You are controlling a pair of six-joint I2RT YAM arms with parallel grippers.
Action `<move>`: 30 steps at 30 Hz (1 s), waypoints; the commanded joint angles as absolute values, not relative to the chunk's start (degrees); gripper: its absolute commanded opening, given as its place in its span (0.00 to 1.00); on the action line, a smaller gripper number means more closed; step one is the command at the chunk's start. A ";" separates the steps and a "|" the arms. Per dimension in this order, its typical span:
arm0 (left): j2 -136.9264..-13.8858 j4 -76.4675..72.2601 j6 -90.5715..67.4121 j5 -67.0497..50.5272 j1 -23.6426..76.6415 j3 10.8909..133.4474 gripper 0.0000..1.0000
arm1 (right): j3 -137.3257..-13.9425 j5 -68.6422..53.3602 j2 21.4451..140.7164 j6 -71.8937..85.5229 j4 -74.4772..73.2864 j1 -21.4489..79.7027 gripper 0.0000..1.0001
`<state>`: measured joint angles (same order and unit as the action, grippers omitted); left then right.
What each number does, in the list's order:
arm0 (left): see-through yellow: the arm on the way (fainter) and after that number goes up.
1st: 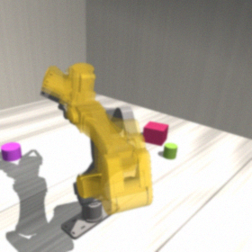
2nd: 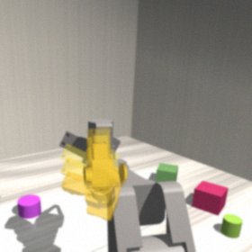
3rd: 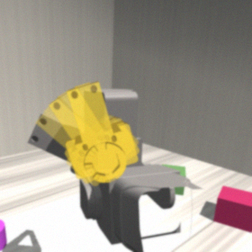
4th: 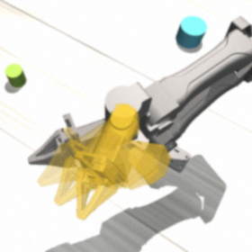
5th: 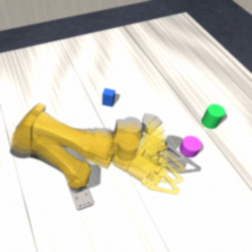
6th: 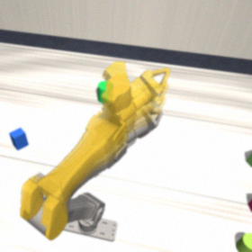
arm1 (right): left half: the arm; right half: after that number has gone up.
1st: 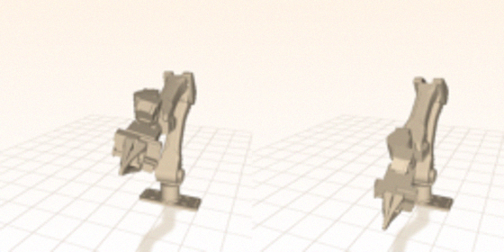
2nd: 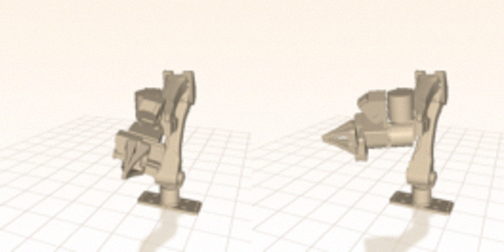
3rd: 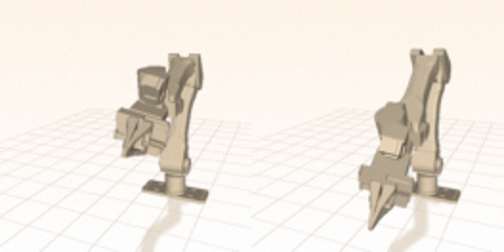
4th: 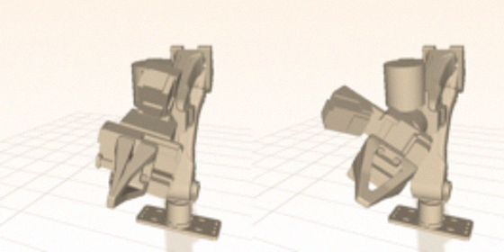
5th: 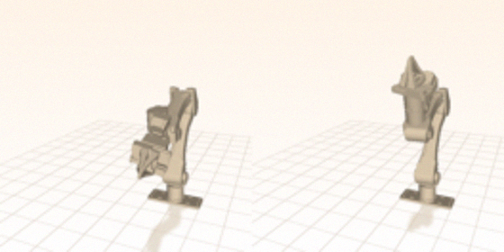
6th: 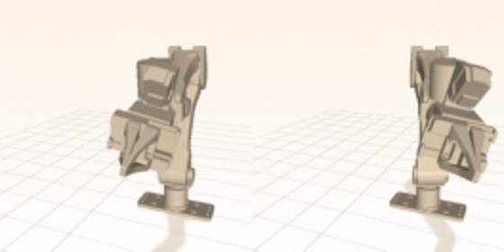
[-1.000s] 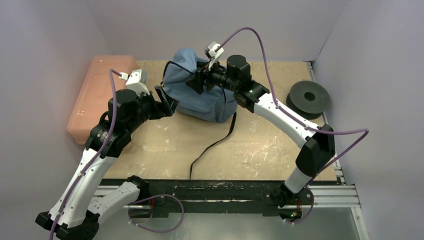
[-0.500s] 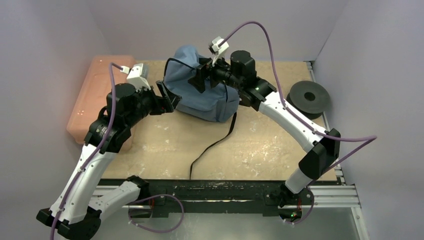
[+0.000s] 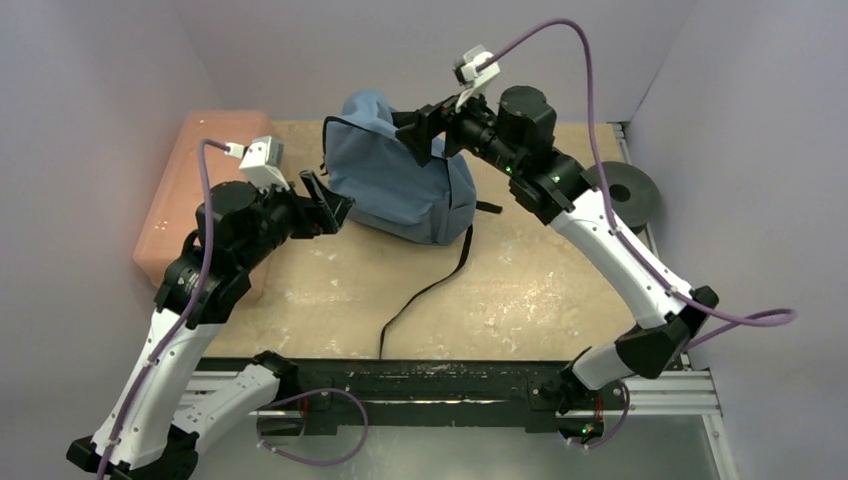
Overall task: Pack the student bag
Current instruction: Adjust the student bag at the center of the board, then reset both arms
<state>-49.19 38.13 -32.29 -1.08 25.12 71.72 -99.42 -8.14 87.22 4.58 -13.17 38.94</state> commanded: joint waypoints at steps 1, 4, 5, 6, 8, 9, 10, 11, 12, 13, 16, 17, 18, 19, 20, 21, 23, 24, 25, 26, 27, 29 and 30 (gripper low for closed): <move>-46.17 37.65 -30.24 2.07 24.61 72.86 0.79 | -99.71 2.98 78.77 8.02 -13.12 38.79 0.99; -43.69 39.87 -28.18 5.71 24.61 75.13 0.79 | -94.01 16.26 71.91 11.29 -13.96 38.78 0.99; -42.69 40.96 -27.23 6.66 24.61 76.21 0.79 | -92.14 19.17 69.44 11.45 -14.77 38.84 0.99; -41.57 41.89 -26.04 8.94 24.61 77.33 0.79 | -90.40 22.39 67.14 10.66 -15.68 38.80 0.99; -39.05 43.64 -23.66 13.05 24.61 79.47 0.79 | -87.30 28.85 61.65 10.85 -18.42 38.84 0.99; -37.77 43.90 -22.34 15.16 24.61 80.40 0.80 | -85.95 31.81 59.10 11.33 -19.85 38.79 0.99; -36.36 43.87 -20.58 16.93 24.61 81.13 0.80 | -84.63 34.41 56.24 11.73 -20.97 38.76 0.99; -35.23 43.55 -19.44 18.66 24.61 81.68 0.80 | -83.45 36.63 53.72 11.93 -21.88 38.77 0.99; -33.98 43.18 -18.37 20.16 24.61 82.35 0.81 | -82.30 38.20 50.95 11.97 -22.57 38.76 0.99; -33.08 42.86 -17.84 21.34 24.61 83.00 0.81 | -81.44 39.49 48.47 11.78 -23.16 38.84 0.99; -31.18 41.96 -15.22 23.56 24.61 84.89 0.81 | -79.37 44.15 42.22 10.94 -23.84 38.81 0.99; -30.81 41.77 -14.54 24.08 24.61 85.42 0.82 | -79.25 45.36 40.39 10.83 -24.12 38.84 0.99; -30.63 41.72 -13.89 24.50 24.62 85.89 0.82 | -79.24 46.22 39.13 10.77 -24.06 38.81 0.99; -30.45 41.80 -13.28 24.94 24.69 86.57 0.82 | -79.32 46.39 38.10 10.42 -24.01 38.81 0.99; -30.35 42.12 -12.83 25.38 24.62 87.14 0.82 | -79.34 46.24 37.05 10.06 -23.72 38.82 0.99; -30.25 42.57 -12.54 26.00 24.65 87.79 0.82 | -79.36 45.64 36.09 9.24 -23.26 38.82 0.99; -30.00 43.17 -11.87 26.96 24.61 88.64 0.82 | -79.34 45.36 34.66 8.25 -22.00 38.82 0.99; -29.85 43.27 -11.55 27.32 24.59 88.94 0.82 | -79.53 45.54 34.15 7.79 -21.58 38.81 0.99; -29.57 43.28 -11.21 27.52 24.65 89.09 0.82 | -79.82 45.63 33.91 7.48 -21.51 38.79 0.99; -29.40 43.11 -10.79 27.72 24.69 89.18 0.82 | -80.11 45.98 33.92 7.13 -21.33 38.77 0.99; -29.31 42.81 -10.40 28.03 24.63 89.18 0.82 | -80.41 46.16 33.91 6.83 -21.30 38.83 0.99; -29.41 42.43 -9.54 28.57 24.62 89.35 0.82 | -80.99 45.85 33.88 6.68 -21.72 38.82 0.99; -29.57 42.23 -9.19 28.75 24.68 89.48 0.82 | -80.95 45.00 33.67 6.77 -21.81 38.80 0.99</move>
